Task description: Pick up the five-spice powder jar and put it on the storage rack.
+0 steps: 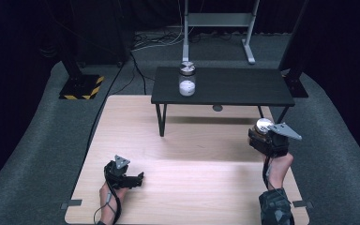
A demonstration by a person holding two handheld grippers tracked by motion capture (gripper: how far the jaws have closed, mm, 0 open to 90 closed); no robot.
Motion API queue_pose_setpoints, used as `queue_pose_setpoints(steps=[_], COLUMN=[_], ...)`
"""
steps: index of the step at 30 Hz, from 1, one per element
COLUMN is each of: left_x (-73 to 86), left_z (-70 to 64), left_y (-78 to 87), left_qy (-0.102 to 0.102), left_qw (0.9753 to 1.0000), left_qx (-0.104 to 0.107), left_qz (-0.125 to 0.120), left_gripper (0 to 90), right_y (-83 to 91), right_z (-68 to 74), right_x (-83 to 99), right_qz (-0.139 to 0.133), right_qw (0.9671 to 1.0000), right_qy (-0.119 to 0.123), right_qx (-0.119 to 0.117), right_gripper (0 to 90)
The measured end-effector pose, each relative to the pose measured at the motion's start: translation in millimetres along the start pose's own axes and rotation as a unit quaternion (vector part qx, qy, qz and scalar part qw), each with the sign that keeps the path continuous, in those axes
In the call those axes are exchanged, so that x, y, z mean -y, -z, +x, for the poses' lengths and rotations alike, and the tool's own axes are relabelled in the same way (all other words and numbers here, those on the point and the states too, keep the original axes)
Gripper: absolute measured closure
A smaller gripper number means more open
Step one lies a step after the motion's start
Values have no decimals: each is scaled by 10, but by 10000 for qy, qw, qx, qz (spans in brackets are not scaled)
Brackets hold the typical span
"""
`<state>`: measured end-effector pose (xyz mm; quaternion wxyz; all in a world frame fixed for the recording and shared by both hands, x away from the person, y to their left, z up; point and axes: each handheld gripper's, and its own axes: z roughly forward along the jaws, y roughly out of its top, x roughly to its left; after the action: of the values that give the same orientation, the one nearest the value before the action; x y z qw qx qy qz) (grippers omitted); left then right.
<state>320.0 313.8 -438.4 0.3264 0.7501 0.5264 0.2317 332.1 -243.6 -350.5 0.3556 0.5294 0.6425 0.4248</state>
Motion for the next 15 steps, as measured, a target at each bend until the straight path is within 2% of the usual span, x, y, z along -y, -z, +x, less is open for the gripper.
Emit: queue_pose_setpoints(steps=[15], left_x=[0], left_z=[1], left_y=[0], left_qy=[-2], left_qw=[10000], left_qx=[1], left_qz=[1], left_gripper=[5], right_y=[6], right_z=[20], right_x=[-190], right_qz=[43], right_qw=[9998], right_qy=[174], right_qx=[-125], right_gripper=[294])
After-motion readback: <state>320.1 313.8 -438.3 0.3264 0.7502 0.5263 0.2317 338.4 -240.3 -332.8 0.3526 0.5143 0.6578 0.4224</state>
